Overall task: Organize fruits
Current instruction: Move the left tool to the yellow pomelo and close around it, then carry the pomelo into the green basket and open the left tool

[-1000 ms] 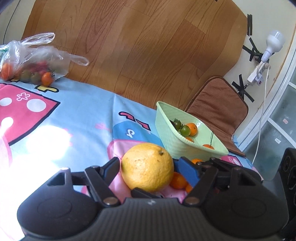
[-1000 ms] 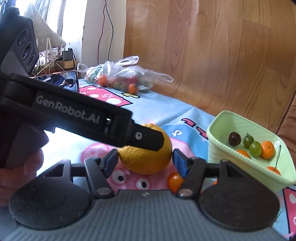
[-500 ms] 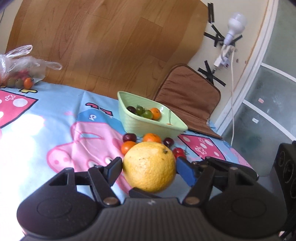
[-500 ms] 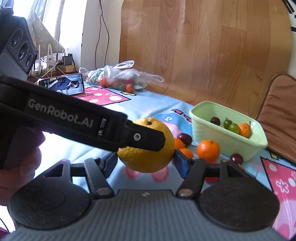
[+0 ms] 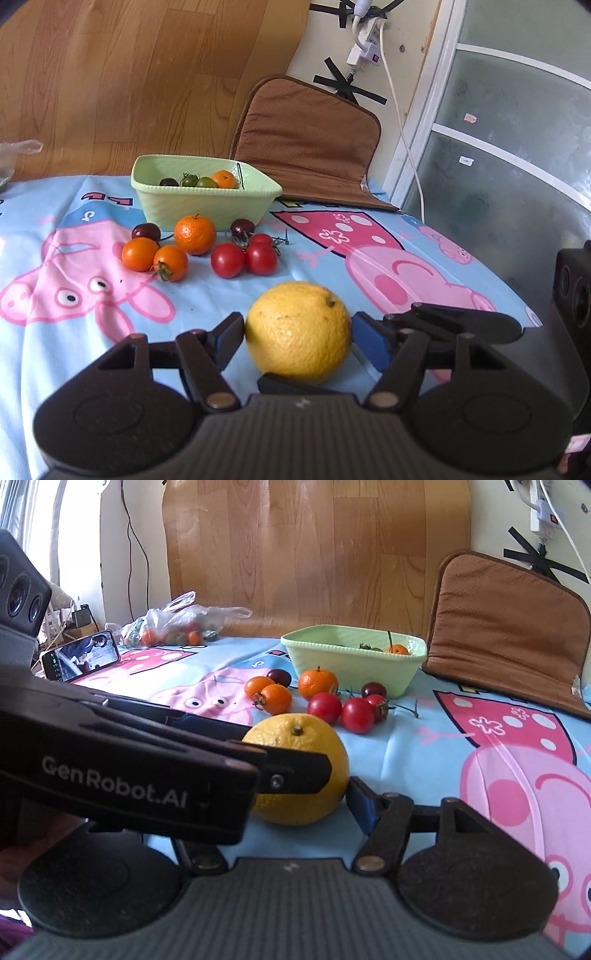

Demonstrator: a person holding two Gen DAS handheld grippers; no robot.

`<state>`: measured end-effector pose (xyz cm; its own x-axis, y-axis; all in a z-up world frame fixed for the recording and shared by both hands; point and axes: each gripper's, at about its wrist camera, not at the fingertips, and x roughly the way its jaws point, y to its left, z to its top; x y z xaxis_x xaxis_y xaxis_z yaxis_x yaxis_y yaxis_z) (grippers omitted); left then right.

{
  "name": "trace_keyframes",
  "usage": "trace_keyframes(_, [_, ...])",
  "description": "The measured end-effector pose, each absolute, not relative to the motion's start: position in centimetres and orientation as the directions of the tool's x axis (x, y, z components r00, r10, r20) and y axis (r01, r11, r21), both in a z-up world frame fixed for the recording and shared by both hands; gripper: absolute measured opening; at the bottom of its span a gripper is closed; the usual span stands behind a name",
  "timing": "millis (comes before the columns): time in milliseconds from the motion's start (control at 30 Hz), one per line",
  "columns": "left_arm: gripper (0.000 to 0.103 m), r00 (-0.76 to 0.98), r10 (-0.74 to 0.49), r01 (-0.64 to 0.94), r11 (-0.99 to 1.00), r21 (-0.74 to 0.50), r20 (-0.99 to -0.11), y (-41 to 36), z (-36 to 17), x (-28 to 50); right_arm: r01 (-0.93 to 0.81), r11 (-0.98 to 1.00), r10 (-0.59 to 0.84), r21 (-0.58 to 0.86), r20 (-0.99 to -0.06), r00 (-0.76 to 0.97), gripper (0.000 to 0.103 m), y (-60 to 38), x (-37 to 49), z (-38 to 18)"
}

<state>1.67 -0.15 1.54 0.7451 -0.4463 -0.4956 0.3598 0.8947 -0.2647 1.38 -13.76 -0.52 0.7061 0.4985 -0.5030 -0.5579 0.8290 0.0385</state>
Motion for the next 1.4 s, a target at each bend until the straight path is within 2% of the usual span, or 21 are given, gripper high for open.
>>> trace_keyframes(367, [0.074,0.749,-0.429,0.328,0.902,-0.279,-0.505,0.8,1.7,1.6,-0.552,0.833,0.498,0.041,-0.493,0.714,0.07,-14.7,0.7,-0.7])
trace_keyframes(500, [0.073,0.733,-0.443,0.345,0.896,-0.279,-0.516,0.1,1.3,1.8,-0.553,0.832,0.497,0.034,-0.489,0.717,0.069,-14.7,0.4,-0.7])
trace_keyframes(567, [0.067,0.74,-0.432,0.342,0.902,-0.263,-0.516,-0.2,1.2,1.7,-0.566,0.823,0.513,0.049,-0.49,0.704,0.061,-14.7,0.5,-0.7])
trace_keyframes(700, [0.066,0.741,-0.444,0.343,0.895,-0.285,-0.504,0.2,2.1,2.3,-0.556,0.828,0.52,0.077,-0.479,0.708,0.06,-14.8,0.8,-0.1])
trace_keyframes(800, [0.067,0.762,-0.447,0.352,0.893,-0.28,-0.468,0.7,3.9,3.3,-0.557,0.828,0.525,0.06,-0.431,0.734,0.06,-14.6,1.4,1.1])
trace_keyframes(1033, [0.066,0.825,-0.392,0.321,0.918,-0.233,-0.408,1.2,8.1,10.3,-0.549,0.833,0.538,0.067,-0.329,0.776,0.061,-13.8,8.3,4.4])
trace_keyframes(1300, [0.063,0.802,-0.352,0.254,0.932,-0.258,-0.483,1.0,6.9,20.2,-0.499,0.866,0.48,0.038,-0.346,0.806,0.058,-12.5,17.4,4.0])
trace_keyframes(1333, [0.062,0.802,-0.351,0.256,0.933,-0.253,-0.483,0.9,6.7,20.7,-0.496,0.868,0.477,0.035,-0.338,0.811,0.052,-12.5,18.0,3.9])
trace_keyframes(1400, [0.064,0.82,-0.334,0.25,0.94,-0.234,-0.465,1.0,6.9,21.0,-0.49,0.871,0.473,0.029,-0.318,0.822,0.054,-12.3,18.7,3.8])
